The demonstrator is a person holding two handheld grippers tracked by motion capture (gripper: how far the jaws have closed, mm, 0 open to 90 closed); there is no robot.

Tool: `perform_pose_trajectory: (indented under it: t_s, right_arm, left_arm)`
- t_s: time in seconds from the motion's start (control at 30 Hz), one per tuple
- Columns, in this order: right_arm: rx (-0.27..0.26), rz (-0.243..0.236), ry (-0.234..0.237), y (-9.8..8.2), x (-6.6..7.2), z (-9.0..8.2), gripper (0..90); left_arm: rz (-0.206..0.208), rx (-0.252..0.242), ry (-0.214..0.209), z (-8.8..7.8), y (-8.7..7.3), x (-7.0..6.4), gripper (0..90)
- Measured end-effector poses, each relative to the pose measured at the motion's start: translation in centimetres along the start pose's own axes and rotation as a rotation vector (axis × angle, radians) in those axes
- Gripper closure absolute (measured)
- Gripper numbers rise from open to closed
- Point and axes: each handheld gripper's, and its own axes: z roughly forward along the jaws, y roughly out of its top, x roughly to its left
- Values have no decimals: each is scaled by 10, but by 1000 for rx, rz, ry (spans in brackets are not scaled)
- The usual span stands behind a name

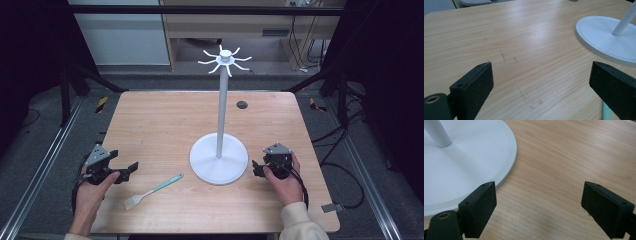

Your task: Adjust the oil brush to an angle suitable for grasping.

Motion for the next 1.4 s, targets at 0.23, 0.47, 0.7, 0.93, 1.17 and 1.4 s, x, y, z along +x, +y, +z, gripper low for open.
perform_pose_trajectory:
  t_s: [0.23, 0.47, 0.7, 0.93, 1.17, 1.4]
  right_arm:
    - [-13, 22, -2, -4, -5, -4, 128]
    - [-1, 4, -33, -4, -6, -3, 129]
    - [9, 18, -59, -6, -5, -8, 125]
    - [17, 11, -74, -4, -6, -5, 125]
    - [14, 12, -53, -3, -3, -6, 128]
    - [10, 20, -50, -4, -4, -8, 143]
  left_arm:
    - [79, 21, -20, -1, 18, -25, 115]
    - [230, 137, -121, 16, 67, -49, 173]
    - [309, 195, -152, 28, 84, -73, 217]
    - [339, 233, -116, 35, 79, -87, 359]
    - [332, 290, -90, 47, 64, -90, 592]
    - [297, 315, -145, 54, 56, -88, 772]
